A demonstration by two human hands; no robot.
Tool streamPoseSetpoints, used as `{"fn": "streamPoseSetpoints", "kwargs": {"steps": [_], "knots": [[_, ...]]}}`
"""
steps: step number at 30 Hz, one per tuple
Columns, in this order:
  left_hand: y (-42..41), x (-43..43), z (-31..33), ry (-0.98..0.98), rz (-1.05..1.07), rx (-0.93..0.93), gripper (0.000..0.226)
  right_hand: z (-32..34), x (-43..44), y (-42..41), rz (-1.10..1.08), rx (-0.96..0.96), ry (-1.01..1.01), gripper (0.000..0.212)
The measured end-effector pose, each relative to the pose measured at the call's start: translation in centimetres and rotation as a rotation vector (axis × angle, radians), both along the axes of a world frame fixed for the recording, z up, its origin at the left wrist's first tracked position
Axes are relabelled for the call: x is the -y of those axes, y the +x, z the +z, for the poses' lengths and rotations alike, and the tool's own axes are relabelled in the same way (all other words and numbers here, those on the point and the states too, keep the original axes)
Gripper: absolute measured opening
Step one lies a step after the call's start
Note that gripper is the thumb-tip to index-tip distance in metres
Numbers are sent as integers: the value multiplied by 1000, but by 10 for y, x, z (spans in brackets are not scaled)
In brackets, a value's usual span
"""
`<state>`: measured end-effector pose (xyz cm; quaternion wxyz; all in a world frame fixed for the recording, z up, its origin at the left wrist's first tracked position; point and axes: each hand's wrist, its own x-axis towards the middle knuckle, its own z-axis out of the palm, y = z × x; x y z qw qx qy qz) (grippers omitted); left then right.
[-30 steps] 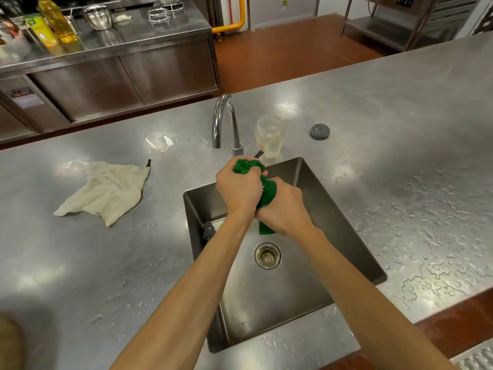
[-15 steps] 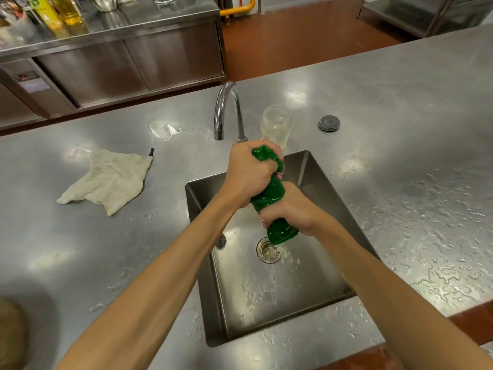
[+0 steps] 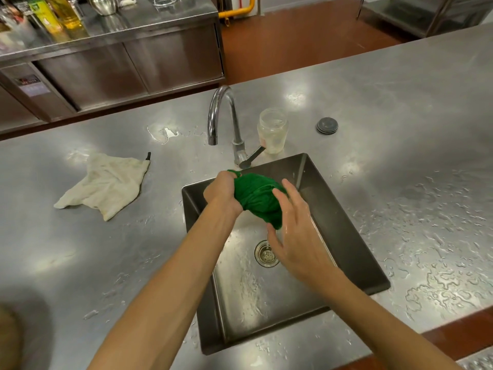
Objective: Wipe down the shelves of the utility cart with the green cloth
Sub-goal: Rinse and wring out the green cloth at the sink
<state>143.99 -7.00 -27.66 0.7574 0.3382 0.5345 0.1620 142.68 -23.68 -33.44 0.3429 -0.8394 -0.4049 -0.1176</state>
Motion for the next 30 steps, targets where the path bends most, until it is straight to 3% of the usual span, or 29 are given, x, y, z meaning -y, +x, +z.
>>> {"fn": "streamPoseSetpoints", "kwargs": {"steps": [2, 5, 8, 10, 13, 15, 19, 23, 28, 30], "knots": [[-3, 4, 1, -76, -82, -19, 42, -9, -2, -2, -10, 106, -105, 77], [-6, 16, 1, -134, -151, -33, 41, -15, -9, 2, -87, 203, -237, 85], [-7, 28, -1, -134, -186, -12, 33, -8, -15, 12, -135, 235, -209, 86], [-8, 33, 0, -111, -217, 16, 43, 4, -20, 22, -176, 255, -165, 80], [-8, 43, 1, 58, -143, 60, 61, 19, -28, 38, -201, 109, -250, 87], [-8, 54, 0, 187, -60, 89, 71, 23, -32, 45, -221, 16, -293, 77], [-2, 52, 6, 232, 58, 175, 56, 26, -38, 43, -185, -55, -222, 62], [-3, 47, 1, 334, 3, 208, 47, 30, -38, 45, -147, -186, -165, 52], [-3, 45, -1, 625, -142, 200, 41, 37, -32, 54, 3, -527, -122, 41], [-3, 43, 2, 738, -256, 219, 39, 39, -30, 57, 104, -663, -91, 26]]}}
